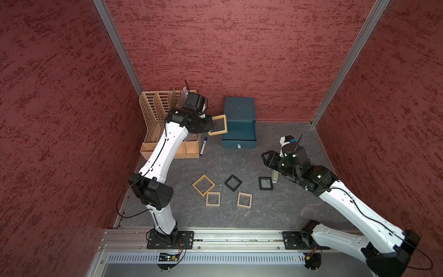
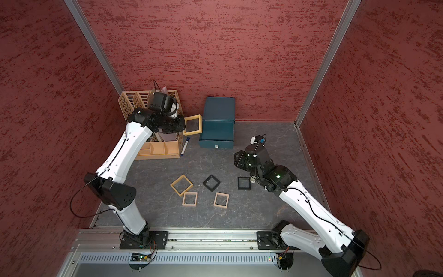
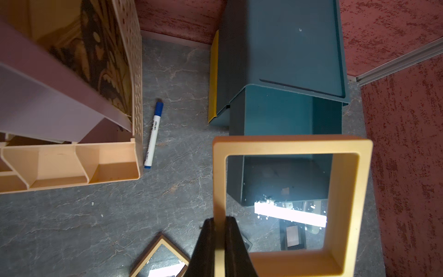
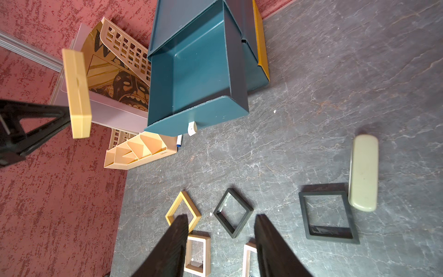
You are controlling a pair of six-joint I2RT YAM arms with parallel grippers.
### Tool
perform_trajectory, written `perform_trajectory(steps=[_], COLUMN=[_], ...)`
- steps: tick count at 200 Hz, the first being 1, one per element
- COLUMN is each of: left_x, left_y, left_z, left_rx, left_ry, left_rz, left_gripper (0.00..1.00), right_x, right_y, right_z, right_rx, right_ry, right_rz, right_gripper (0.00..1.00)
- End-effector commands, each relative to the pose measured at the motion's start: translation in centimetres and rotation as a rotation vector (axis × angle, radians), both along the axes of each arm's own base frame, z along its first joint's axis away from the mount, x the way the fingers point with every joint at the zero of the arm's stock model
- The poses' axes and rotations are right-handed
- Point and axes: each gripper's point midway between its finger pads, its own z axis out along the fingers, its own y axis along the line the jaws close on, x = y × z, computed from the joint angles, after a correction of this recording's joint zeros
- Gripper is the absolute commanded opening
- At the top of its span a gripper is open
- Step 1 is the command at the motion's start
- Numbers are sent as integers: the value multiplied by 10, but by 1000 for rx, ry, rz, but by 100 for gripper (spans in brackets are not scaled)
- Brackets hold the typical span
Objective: Place the brooch boxes into the drawer by color
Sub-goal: Place the brooch box in the drawer.
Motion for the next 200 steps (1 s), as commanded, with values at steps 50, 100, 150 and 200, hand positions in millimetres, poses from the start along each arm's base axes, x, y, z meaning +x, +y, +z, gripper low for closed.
perform_trajectory(steps=[50,100,150,200], left_x=[13,29,44,55], left_y=[-62,-83,-87,-85], left_z=[8,-11,-36,-54], left_rx=[-59,-31,40,96], left_ry=[-1,-2,-4,-2], left_rz=[-128,-141,-134,-106], left_gripper=[0,0,0,0], right_x=[-9,-14,-19,-24], right_y=[22,16,25,28], right_z=[3,7,1,-2], right_rx=[-43,-28,1,48], right_ry=[-57,-58,-76,-60], right_rz=[190,172,233,234], right_gripper=[51,51,51,51])
